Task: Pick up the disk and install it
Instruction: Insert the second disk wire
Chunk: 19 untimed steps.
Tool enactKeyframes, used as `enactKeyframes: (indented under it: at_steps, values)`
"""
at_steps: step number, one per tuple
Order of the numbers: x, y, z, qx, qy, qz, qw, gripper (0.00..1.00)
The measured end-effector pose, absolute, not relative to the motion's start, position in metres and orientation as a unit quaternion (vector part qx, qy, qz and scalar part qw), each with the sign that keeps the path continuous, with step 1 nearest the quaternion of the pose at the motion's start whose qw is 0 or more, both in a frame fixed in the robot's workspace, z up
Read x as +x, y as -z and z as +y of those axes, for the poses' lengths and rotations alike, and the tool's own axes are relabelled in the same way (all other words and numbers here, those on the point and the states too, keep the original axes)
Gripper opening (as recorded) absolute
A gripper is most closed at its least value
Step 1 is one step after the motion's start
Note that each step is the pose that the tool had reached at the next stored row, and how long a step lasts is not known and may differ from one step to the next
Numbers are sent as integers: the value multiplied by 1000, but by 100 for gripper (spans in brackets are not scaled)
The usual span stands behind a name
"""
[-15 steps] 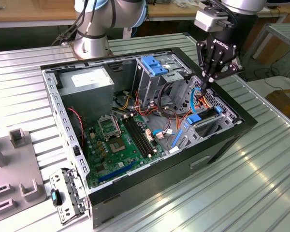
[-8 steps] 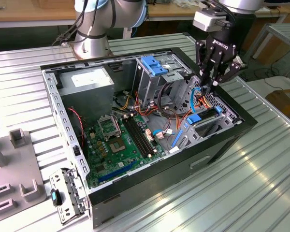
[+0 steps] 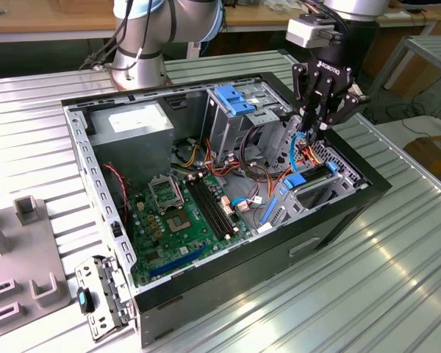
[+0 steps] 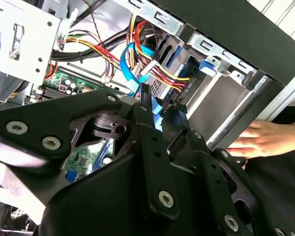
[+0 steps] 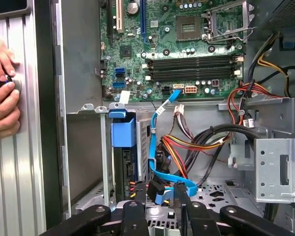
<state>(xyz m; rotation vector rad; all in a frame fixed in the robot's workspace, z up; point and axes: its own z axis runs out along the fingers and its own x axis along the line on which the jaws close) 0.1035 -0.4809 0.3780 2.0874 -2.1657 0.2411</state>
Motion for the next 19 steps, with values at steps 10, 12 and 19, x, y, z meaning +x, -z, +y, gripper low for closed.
enactKeyframes:
  at_steps: [10,12,19]
  values:
    - [105,-375,-488,690,-78,-717,60,16]
    - [105,-373,-503,690,-76,-717,59,16]
    - [98,-370,-536,692,-54,-719,38,16]
